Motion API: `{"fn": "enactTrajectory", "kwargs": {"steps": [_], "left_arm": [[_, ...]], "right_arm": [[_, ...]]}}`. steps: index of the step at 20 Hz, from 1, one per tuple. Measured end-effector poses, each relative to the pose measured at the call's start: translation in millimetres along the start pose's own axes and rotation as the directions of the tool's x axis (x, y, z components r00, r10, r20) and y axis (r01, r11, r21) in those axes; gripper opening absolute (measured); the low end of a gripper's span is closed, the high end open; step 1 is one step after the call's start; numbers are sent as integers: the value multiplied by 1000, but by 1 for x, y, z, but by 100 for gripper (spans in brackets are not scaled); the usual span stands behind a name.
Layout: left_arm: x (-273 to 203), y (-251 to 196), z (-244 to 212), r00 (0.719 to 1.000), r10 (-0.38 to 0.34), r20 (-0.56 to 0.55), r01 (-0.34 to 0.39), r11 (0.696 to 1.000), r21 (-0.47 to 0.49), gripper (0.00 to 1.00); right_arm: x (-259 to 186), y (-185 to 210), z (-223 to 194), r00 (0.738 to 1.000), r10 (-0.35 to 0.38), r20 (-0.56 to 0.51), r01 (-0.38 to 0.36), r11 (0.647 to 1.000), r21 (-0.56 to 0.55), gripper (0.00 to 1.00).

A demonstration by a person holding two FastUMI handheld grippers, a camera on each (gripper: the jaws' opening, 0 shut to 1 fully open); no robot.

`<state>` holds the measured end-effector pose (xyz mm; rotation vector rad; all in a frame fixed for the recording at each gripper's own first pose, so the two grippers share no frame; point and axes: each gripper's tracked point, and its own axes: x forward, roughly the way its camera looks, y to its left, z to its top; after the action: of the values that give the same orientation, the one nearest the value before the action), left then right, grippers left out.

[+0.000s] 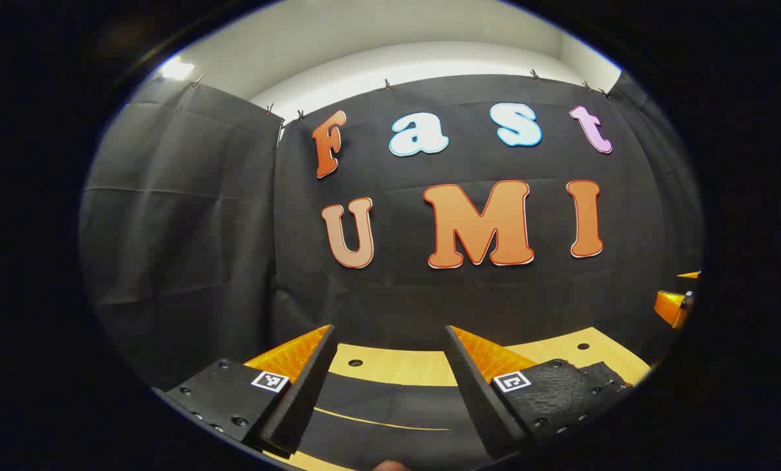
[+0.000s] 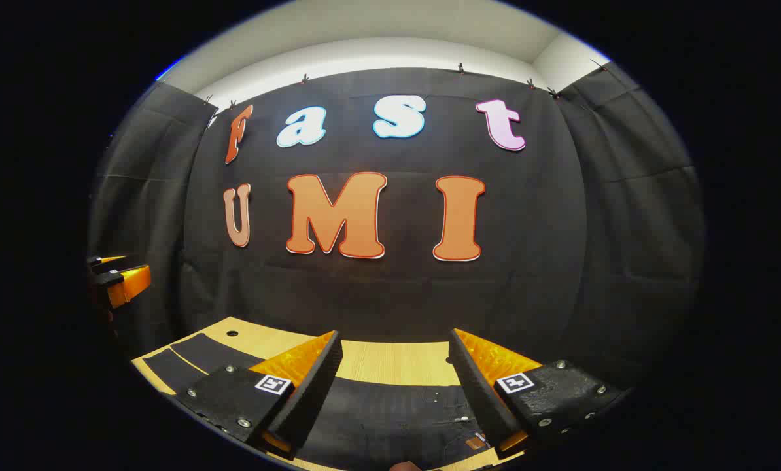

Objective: Grasp the waist and the cuffs of the jeans and fold them to make the two legs overlap; first hold the waist and fold one-third of the jeans toward the cuffs, then hold the cuffs and fold the remaining one-third in the same direction to finish folding.

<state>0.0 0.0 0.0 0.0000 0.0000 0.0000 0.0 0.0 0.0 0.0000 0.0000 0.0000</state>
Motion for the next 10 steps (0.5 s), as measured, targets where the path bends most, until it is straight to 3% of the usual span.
{"fn": "enactTrajectory", "kwargs": {"steps": [10], "left_arm": [[0,-10,2,1000,-13,17,13,999,31,100]], "right_arm": [[10,8,-3,1000,21,-8,-21,1000,-5,98]]}}
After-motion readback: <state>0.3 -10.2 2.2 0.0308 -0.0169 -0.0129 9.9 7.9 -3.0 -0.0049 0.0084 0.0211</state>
